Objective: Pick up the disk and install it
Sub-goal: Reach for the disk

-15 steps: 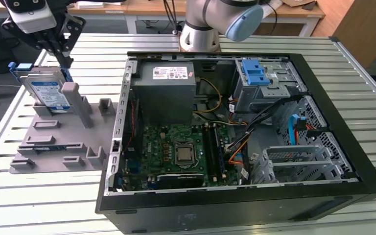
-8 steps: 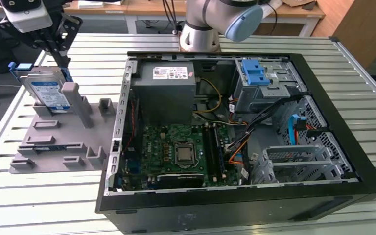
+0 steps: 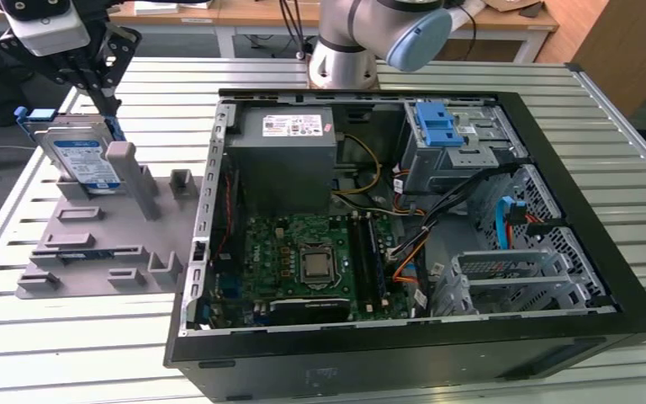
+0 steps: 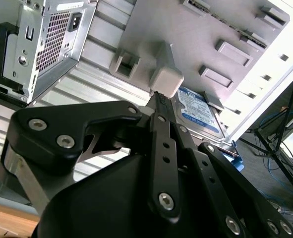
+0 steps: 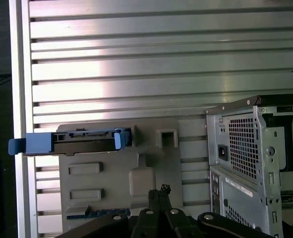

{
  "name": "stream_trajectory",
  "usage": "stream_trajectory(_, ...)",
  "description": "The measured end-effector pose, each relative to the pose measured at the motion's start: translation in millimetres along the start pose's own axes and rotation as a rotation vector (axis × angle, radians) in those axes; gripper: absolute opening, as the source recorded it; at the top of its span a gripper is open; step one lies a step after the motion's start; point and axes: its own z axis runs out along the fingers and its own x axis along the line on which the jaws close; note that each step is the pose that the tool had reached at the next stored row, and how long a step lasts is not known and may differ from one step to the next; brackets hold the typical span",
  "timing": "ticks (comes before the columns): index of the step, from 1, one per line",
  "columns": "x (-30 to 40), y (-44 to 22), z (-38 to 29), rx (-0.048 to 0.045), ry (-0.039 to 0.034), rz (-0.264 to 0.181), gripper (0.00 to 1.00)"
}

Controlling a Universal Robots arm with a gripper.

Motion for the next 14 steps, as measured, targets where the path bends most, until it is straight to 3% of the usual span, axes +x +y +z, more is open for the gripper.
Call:
stream_trajectory(11,0.3,0.3,-0.1,0.0001,0.0001,0.0,0.11)
stream_trajectory(14,6.8,-0.2,-0.2,0.0001,0.0001,0.0,0.11)
